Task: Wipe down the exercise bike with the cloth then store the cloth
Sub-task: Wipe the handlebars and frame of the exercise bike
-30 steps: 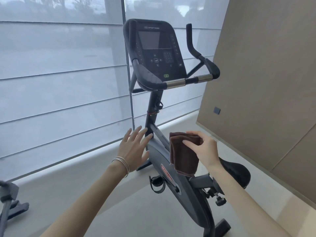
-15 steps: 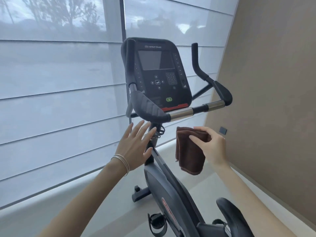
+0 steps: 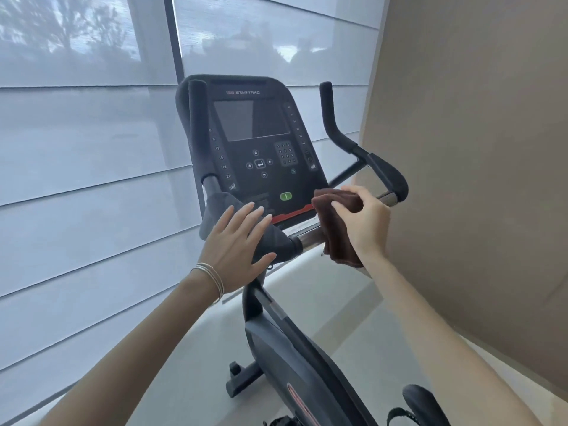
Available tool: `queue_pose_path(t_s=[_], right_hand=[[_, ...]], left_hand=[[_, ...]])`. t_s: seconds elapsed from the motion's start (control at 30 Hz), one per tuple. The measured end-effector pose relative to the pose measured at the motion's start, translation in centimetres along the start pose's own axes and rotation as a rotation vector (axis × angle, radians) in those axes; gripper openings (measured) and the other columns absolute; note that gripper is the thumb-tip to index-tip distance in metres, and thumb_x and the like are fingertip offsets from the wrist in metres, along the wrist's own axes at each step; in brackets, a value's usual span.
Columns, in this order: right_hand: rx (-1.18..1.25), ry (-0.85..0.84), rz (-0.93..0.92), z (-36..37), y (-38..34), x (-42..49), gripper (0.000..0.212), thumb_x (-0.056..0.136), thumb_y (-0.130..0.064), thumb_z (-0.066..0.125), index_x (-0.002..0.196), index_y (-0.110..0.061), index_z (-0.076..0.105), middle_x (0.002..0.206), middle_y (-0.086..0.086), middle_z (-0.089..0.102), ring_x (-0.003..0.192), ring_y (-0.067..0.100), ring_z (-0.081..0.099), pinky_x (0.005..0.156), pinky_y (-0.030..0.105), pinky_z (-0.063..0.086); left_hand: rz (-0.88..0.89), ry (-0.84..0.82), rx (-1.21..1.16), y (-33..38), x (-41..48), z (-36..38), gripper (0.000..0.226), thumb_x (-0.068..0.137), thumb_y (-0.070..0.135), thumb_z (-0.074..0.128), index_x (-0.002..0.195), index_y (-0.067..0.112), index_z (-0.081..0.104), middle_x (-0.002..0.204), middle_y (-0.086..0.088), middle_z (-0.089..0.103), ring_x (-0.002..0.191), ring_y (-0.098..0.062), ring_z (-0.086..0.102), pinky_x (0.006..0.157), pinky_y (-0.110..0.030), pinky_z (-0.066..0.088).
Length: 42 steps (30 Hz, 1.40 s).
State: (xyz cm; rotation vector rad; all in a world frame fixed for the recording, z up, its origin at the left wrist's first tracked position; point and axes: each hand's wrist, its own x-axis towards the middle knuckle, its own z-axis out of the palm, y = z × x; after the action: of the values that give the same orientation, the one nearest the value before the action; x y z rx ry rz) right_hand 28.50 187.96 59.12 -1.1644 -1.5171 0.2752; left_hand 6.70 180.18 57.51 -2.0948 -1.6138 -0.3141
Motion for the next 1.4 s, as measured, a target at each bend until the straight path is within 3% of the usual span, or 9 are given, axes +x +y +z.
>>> queue_pose_path(t_s=[0.17, 0.27, 0.37, 0.47, 0.7, 0.97, 1.1, 1.27, 1.4], right_hand=[[-0.051, -0.092, -0.116, 3.5, 0.7, -4.0, 0.033, 0.082, -0.023, 0.070, 0.114, -0.016, 0.065, 0.111, 0.001, 0.069, 0.103, 0.012, 0.060, 0.091, 0.043, 0.053], [-0.109, -0.225, -0.168, 3.8, 1.4, -4.9, 0.038, 0.089, -0.033, 0.056, 0.124, -0.017, 0.059, 0.129, -0.003, 0.059, 0.125, 0.007, 0.043, 0.112, 0.052, 0.029], [-0.131, -0.348, -0.144, 3.4, 2.0, -4.8, 0.038, 0.093, -0.033, 0.044, 0.130, -0.025, 0.052, 0.139, -0.014, 0.045, 0.138, 0.006, 0.024, 0.117, 0.052, 0.007], [-0.132, -0.404, -0.119, 3.1, 2.7, -4.2, 0.036, 0.095, -0.027, 0.049, 0.131, -0.029, 0.049, 0.142, -0.018, 0.038, 0.139, 0.010, 0.015, 0.116, 0.048, 0.013], [-0.232, -0.335, 0.018, 3.7, 2.8, -0.7, 0.034, 0.095, -0.030, 0.050, 0.128, -0.026, 0.055, 0.140, -0.007, 0.046, 0.129, 0.022, 0.030, 0.112, 0.048, 0.027], [-0.264, -0.322, -0.122, 4.7, 1.1, -4.9, 0.037, 0.093, -0.034, 0.044, 0.126, -0.025, 0.056, 0.139, -0.008, 0.048, 0.132, 0.018, 0.031, 0.110, 0.033, 0.020], [-0.304, -0.342, -0.068, 4.1, 1.6, -2.8, 0.031, 0.096, -0.027, 0.047, 0.126, -0.023, 0.057, 0.138, -0.005, 0.049, 0.129, 0.020, 0.035, 0.111, 0.042, 0.026], [-0.425, -0.294, 0.065, 4.3, 2.2, -0.4, 0.035, 0.097, -0.035, 0.041, 0.130, -0.025, 0.049, 0.138, -0.001, 0.048, 0.126, 0.022, 0.039, 0.104, 0.051, 0.038], [-0.277, -0.252, 0.057, 4.5, 1.8, -3.2, 0.037, 0.094, -0.040, 0.040, 0.129, -0.030, 0.042, 0.139, 0.003, 0.040, 0.120, 0.023, 0.044, 0.101, 0.051, 0.043]], left_hand=[[0.058, -0.048, -0.036, -1.6, 2.7, 1.7, 0.077, 0.083, 0.066, 0.031, 0.140, 0.015, 0.036, 0.145, -0.003, 0.042, 0.140, -0.023, 0.027, 0.118, -0.045, 0.011], [0.075, -0.028, -0.076, -1.9, 3.1, 2.6, 0.078, 0.080, 0.070, 0.023, 0.128, 0.016, 0.051, 0.130, 0.000, 0.056, 0.130, -0.022, 0.042, 0.116, -0.046, 0.019], [0.103, 0.046, -0.106, -1.9, 3.2, 3.1, 0.075, 0.078, 0.071, 0.027, 0.109, 0.013, 0.062, 0.111, -0.002, 0.066, 0.113, -0.025, 0.055, 0.109, -0.050, 0.031], [0.110, 0.091, -0.138, -2.0, 3.2, 3.3, 0.073, 0.076, 0.073, 0.030, 0.100, 0.013, 0.065, 0.103, -0.004, 0.068, 0.104, -0.027, 0.059, 0.106, -0.050, 0.035], [0.082, 0.063, -0.168, -1.9, 3.2, 3.1, 0.070, 0.074, 0.072, 0.032, 0.097, 0.015, 0.066, 0.101, -0.002, 0.069, 0.102, -0.026, 0.060, 0.108, -0.046, 0.035], [0.076, 0.057, -0.199, -1.9, 3.1, 3.1, 0.070, 0.075, 0.071, 0.035, 0.099, 0.013, 0.066, 0.102, -0.005, 0.069, 0.103, -0.028, 0.060, 0.106, -0.047, 0.037], [0.079, 0.047, -0.212, -1.8, 3.1, 3.1, 0.069, 0.075, 0.070, 0.036, 0.099, 0.013, 0.066, 0.102, -0.004, 0.069, 0.102, -0.027, 0.060, 0.107, -0.046, 0.037], [0.070, 0.053, -0.220, -1.9, 3.1, 3.0, 0.067, 0.075, 0.071, 0.033, 0.100, 0.017, 0.064, 0.104, -0.001, 0.067, 0.103, -0.025, 0.058, 0.109, -0.043, 0.033], [0.059, 0.058, -0.220, -1.9, 3.2, 3.0, 0.067, 0.075, 0.071, 0.032, 0.099, 0.017, 0.063, 0.103, -0.001, 0.067, 0.102, -0.025, 0.057, 0.109, -0.043, 0.034]])
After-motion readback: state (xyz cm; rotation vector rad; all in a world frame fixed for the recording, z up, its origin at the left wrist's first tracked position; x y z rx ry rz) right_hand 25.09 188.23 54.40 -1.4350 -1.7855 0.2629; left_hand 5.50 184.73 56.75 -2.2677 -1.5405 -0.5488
